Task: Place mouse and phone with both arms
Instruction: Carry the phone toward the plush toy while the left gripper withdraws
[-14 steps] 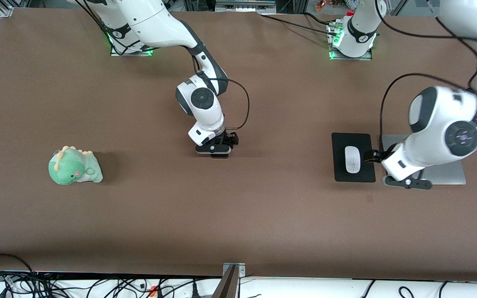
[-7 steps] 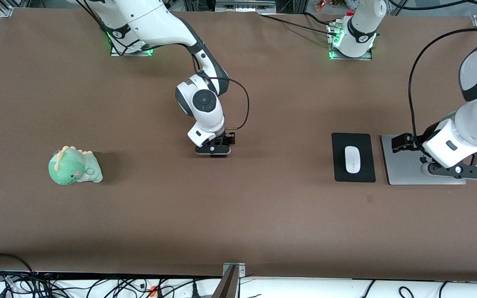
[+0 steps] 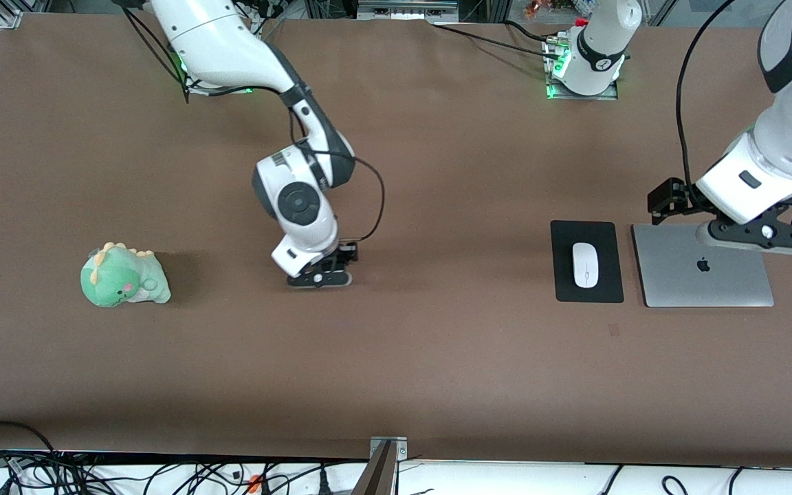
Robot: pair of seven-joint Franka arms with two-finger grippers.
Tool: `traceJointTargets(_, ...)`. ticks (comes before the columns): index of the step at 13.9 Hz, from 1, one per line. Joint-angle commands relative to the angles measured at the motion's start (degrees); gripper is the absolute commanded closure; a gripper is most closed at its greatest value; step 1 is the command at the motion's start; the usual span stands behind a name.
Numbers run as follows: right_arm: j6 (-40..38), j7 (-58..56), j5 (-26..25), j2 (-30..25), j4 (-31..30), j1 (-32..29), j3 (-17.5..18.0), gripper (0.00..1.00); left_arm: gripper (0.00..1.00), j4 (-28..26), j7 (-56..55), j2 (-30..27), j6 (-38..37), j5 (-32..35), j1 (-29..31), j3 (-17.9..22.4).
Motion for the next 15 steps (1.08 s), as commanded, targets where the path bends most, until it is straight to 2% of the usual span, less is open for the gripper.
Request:
traceJointTargets(1,-1.36,-5.57,0.26,-6.04,-5.26,-4.71,-0.41,0.82,0.0,-5.47,1.17,-4.57,0.75,-1.82,-0.9,2.0)
traceJointTargets(4,-1.1,-7.88,0.26,-11.05,-11.76,-6.31,-3.83,0.82,0.0,-7.21,0.3,-3.52,4.42,-1.91,-2.66,3.66)
traceJointTargets(5,-0.66,-8.66,0.26,-12.2,-13.53,-6.31,-5.06,0.82,0.0,-7.92,0.21,-2.91,5.66,-3.74,-2.57,4.89)
traceJointTargets(6,1.43,-10.76,0.26,-13.51,-16.41,-6.31,-6.81,0.82,0.0,-7.93,0.3,-2.99,6.54,-7.76,-2.49,7.94)
traceJointTargets(7,5.89,-12.69,0.26,-14.92,-20.53,-6.39,-7.96,0.82,0.0,-8.19,0.12,-3.78,6.98,-10.5,-2.4,9.19)
traceJointTargets(9,15.55,-17.35,0.35,-16.42,-28.01,-6.48,-10.07,0.82,0.0,-11.51,0.91,-6.58,6.9,-10.43,-1.53,9.47)
traceJointTargets(11,22.77,-18.16,0.44,-16.25,-31.9,-7.27,-10.7,0.82,0.0,-16.26,0.91,-9.22,10.3,-8.78,-1.61,9.47)
traceJointTargets(15,30.26,-17.9,0.44,-15.11,-35.69,-8.15,-10.7,0.81,0.0,-17.16,1.44,-10.37,10.24,-4.2,-2.13,8.77)
